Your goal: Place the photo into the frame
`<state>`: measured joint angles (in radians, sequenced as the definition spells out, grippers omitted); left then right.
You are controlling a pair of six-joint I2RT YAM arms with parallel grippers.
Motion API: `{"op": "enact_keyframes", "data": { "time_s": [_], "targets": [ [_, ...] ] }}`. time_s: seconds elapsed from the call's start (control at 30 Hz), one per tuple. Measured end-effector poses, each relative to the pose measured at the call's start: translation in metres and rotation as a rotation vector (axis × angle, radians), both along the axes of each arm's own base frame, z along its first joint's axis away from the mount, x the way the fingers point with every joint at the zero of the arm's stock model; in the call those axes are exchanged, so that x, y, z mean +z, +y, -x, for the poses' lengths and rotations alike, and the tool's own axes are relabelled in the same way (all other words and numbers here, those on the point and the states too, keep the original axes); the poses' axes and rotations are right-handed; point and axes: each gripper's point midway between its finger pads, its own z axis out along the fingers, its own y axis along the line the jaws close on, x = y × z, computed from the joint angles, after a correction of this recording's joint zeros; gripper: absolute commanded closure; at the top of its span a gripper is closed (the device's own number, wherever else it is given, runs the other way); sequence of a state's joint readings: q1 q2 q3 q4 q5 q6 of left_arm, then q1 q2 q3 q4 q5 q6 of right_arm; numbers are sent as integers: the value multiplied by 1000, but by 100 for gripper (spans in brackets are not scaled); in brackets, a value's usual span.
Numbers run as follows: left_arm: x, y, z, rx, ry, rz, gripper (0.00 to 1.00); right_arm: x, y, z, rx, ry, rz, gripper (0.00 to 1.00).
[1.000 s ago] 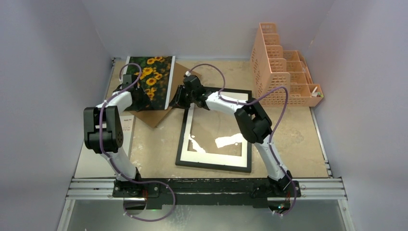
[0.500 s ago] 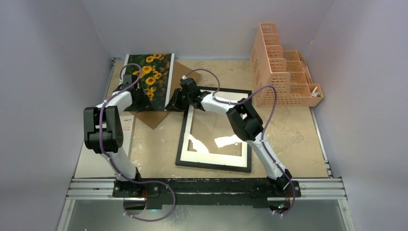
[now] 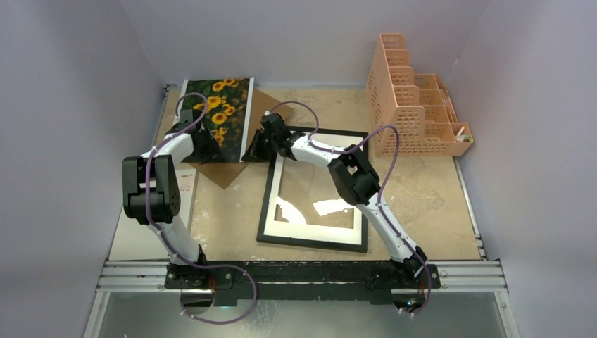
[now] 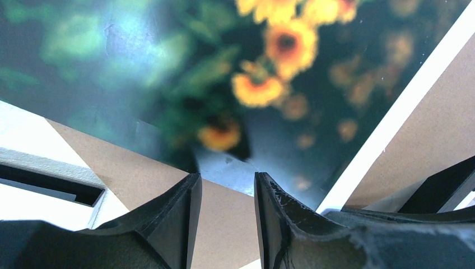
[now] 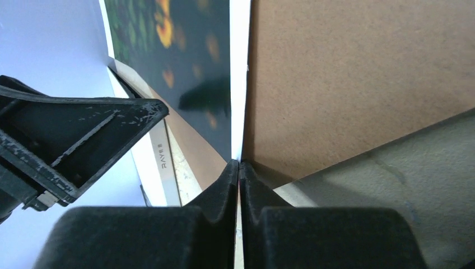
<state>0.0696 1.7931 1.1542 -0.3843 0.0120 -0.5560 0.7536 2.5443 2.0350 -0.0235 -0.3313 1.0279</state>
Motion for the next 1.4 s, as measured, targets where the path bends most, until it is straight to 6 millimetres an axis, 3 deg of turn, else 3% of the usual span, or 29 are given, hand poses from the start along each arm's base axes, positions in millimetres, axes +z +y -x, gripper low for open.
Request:
{"op": "enact_keyframes", "data": {
  "time_s": [0.23, 0.4, 0.53, 0.7, 0.8, 0.9, 1.03, 1.2, 1.4],
  "targets": [
    [0, 0, 0, 0, 0, 0, 58, -2, -1, 0, -2, -7, -1, 100],
    [1, 1, 0, 4, 2, -5, 56, 9, -16, 10, 6, -47, 24, 100],
    [7, 4, -1, 13, -12, -21, 54, 38, -31, 19, 17, -105, 36, 100],
    [25, 6, -8, 15, -52, -27, 52, 92, -51, 30, 41, -221, 24, 100],
    [32, 5, -10, 14, -70, -27, 51, 108, -67, 38, 58, -270, 30, 100],
    [33, 5, -10, 12, -71, -25, 50, 105, -88, 44, 73, -278, 59, 100],
    [33, 5, -9, 3, -66, -27, 50, 74, -125, 54, 103, -239, 131, 100],
    [32, 3, -8, -13, -64, -23, 50, 36, -162, 67, 117, -175, 240, 68],
    [29, 3, 0, -30, -32, -31, 50, 37, -171, 60, 71, -189, 281, 52]
  ]
}}
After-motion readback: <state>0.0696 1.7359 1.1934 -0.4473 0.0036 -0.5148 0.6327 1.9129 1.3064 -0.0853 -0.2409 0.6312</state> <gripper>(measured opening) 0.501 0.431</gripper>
